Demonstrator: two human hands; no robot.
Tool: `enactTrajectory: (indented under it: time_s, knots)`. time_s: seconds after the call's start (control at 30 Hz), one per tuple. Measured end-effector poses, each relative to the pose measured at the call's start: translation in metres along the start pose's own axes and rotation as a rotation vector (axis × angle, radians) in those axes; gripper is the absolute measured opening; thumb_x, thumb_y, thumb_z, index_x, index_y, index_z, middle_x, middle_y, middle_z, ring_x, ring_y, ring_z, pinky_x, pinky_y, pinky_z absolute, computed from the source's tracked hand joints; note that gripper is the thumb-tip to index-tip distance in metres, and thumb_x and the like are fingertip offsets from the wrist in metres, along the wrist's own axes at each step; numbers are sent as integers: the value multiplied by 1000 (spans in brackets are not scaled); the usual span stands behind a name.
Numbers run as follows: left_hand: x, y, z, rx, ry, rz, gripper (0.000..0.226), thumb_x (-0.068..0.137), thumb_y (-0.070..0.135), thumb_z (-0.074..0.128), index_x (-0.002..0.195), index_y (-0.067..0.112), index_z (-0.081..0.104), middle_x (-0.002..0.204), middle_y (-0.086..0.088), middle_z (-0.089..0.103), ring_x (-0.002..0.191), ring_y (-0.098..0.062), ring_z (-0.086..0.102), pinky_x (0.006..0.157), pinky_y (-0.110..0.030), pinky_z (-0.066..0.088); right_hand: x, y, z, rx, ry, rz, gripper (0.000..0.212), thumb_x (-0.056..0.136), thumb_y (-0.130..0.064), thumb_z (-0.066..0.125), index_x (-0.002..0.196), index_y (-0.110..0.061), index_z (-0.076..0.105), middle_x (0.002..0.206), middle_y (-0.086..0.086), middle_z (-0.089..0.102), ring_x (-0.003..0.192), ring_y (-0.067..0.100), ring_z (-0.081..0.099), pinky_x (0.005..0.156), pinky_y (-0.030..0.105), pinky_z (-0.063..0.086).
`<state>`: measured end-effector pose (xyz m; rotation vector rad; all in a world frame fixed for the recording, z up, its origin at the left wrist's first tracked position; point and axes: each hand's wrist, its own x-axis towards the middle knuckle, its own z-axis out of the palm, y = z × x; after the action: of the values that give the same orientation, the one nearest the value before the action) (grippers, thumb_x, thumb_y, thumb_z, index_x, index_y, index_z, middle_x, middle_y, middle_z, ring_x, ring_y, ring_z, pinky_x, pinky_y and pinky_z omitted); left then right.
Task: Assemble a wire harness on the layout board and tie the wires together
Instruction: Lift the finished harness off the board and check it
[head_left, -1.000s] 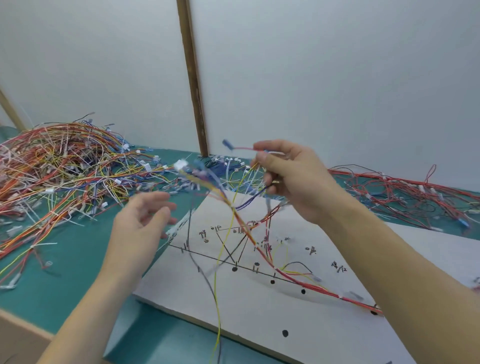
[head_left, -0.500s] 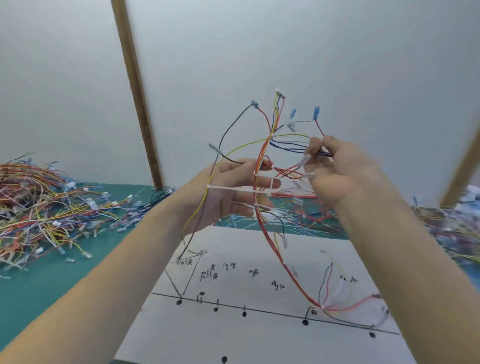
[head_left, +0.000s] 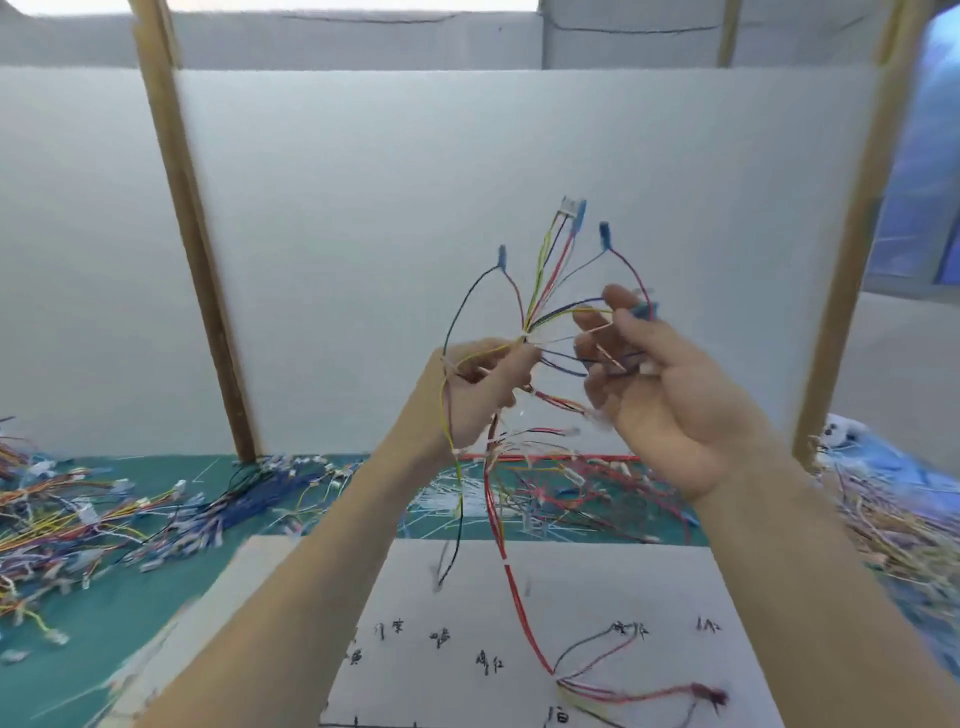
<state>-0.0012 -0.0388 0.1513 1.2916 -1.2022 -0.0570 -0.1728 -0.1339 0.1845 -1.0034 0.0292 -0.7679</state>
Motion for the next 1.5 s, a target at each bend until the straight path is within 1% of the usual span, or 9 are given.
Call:
enactTrajectory:
  time_s: [0.17, 0.33, 0.43, 0.6, 0.9, 1.07, 1.17, 1.3, 1.5]
  knots:
    - [-7, -16, 26, -449, 14, -176, 20, 99, 29, 67, 108, 16, 79, 79, -3, 65, 64, -16, 54, 54, -25, 35, 8, 15, -18, -101, 60, 11, 28, 103, -19, 58, 93, -28, 83, 106, 3, 79, 81, 13, 73, 61, 22, 56]
    - [0, -21, 41, -541, 131, -253, 21, 92, 32, 70, 106, 21, 82, 82, 1, 61, 69, -11, 55, 53, -21, 39, 30, 21, -32, -342, 170, -36, 13, 95, -22, 71, 107, -21, 76, 106, 5, 79, 90, 16, 73, 70, 26, 60]
    - [1, -27, 42, -549, 124, -272, 28, 90, 41, 70, 109, 25, 81, 91, 3, 67, 85, -9, 60, 68, -25, 47, 41, 28, -38, -508, 209, -7, 27, 89, -34, 78, 113, -24, 72, 109, 4, 78, 98, 15, 76, 85, 36, 62]
    - [-2, -38, 30, -632, 121, -323, 36, 81, 46, 74, 109, 24, 81, 105, 3, 71, 98, -16, 61, 78, -30, 53, 50, 43, -45, -621, 211, 49, 71, 69, -60, 83, 127, -24, 62, 114, 1, 73, 97, 11, 75, 77, 37, 65]
    - [27, -40, 14, -561, 181, -280, 34, 83, 40, 73, 111, 22, 80, 85, 4, 59, 76, -10, 53, 68, -25, 42, 66, 51, -52, -792, -252, 335, 103, 53, -87, 75, 125, -16, 60, 110, 8, 79, 105, 26, 76, 89, 49, 62]
    - [41, -44, 17, -593, 280, -269, 29, 79, 27, 76, 106, 18, 78, 73, 2, 65, 66, -11, 55, 59, -24, 38, 70, 53, -69, -567, -380, 360, 95, 72, -57, 85, 145, -16, 40, 127, 17, 72, 118, 38, 69, 97, 59, 56]
    - [45, -45, 19, -802, 265, -323, 17, 89, 20, 70, 103, 11, 75, 69, -4, 58, 64, -14, 53, 62, -28, 39, 73, 57, -74, -564, -349, 414, 72, 84, -29, 82, 143, -18, 42, 127, 13, 73, 116, 35, 71, 92, 49, 61]
    - [48, -46, 19, -999, 275, -348, 27, 86, 25, 70, 107, 10, 74, 71, -5, 58, 63, -15, 57, 58, -26, 53, 75, 84, -69, -703, -408, 567, 52, 86, -35, 81, 128, -12, 61, 118, 12, 76, 111, 30, 73, 96, 51, 59]
    - [56, -54, -5, -1140, 398, -313, 13, 99, 23, 59, 103, 17, 70, 67, 1, 62, 60, -10, 61, 59, -24, 53, 70, 105, -65, -337, -559, 751, 52, 95, -30, 74, 138, -10, 53, 130, 23, 68, 105, 40, 73, 75, 47, 64]
